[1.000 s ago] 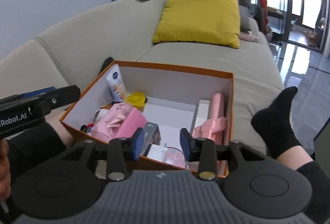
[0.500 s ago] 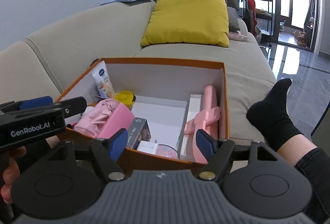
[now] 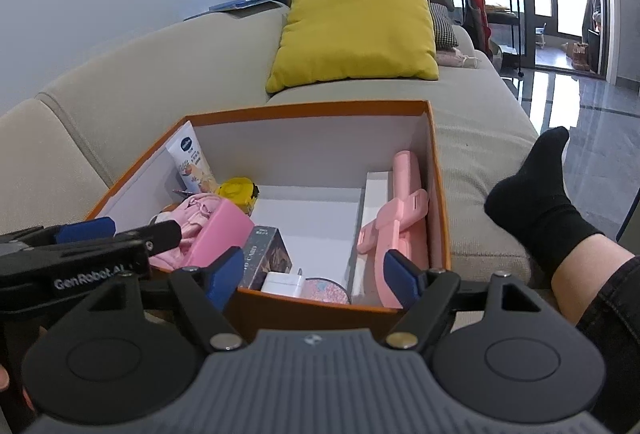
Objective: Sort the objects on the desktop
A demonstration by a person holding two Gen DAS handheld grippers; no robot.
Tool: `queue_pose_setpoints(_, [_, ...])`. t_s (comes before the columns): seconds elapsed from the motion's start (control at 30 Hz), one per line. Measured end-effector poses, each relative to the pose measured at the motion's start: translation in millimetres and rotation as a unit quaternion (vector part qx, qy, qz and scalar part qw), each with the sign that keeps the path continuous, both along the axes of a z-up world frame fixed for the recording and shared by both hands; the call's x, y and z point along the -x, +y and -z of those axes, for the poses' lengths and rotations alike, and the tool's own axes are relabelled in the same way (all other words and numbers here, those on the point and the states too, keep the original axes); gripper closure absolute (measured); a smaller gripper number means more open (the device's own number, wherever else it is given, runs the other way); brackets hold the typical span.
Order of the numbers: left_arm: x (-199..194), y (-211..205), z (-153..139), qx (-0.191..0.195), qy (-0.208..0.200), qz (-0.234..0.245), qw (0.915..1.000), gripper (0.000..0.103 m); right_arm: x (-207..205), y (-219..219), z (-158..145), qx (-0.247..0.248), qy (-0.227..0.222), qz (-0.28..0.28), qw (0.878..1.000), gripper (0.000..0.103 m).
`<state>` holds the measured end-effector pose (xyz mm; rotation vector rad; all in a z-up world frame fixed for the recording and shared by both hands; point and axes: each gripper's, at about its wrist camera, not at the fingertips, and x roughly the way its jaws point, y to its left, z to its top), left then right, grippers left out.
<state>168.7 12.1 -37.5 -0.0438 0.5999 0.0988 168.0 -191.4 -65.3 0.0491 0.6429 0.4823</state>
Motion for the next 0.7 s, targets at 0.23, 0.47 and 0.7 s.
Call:
queue_pose_setpoints(0.23, [-1.2, -3.1, 1.0, -0.004, 0.007, 0.007, 0.9999, 0.014, 1.5, -1.5, 2.1, -0.003, -0.004, -0.001, 1.000, 0.024])
queue_pose_setpoints(0.47, [-2.6, -4.1, 1.6, -0.006, 0.009, 0.010, 0.9999, 0.014, 1.8, -1.7, 1.9, -0.002, -0.006, -0.001, 1.000, 0.024])
queue_pose_setpoints(0.7, [-2.3, -3.7, 1.5, -0.002, 0.009, 0.010, 0.9999, 0.014, 2.0, -2.0, 2.1, -0.001, -0.006, 0.000, 1.000, 0.024])
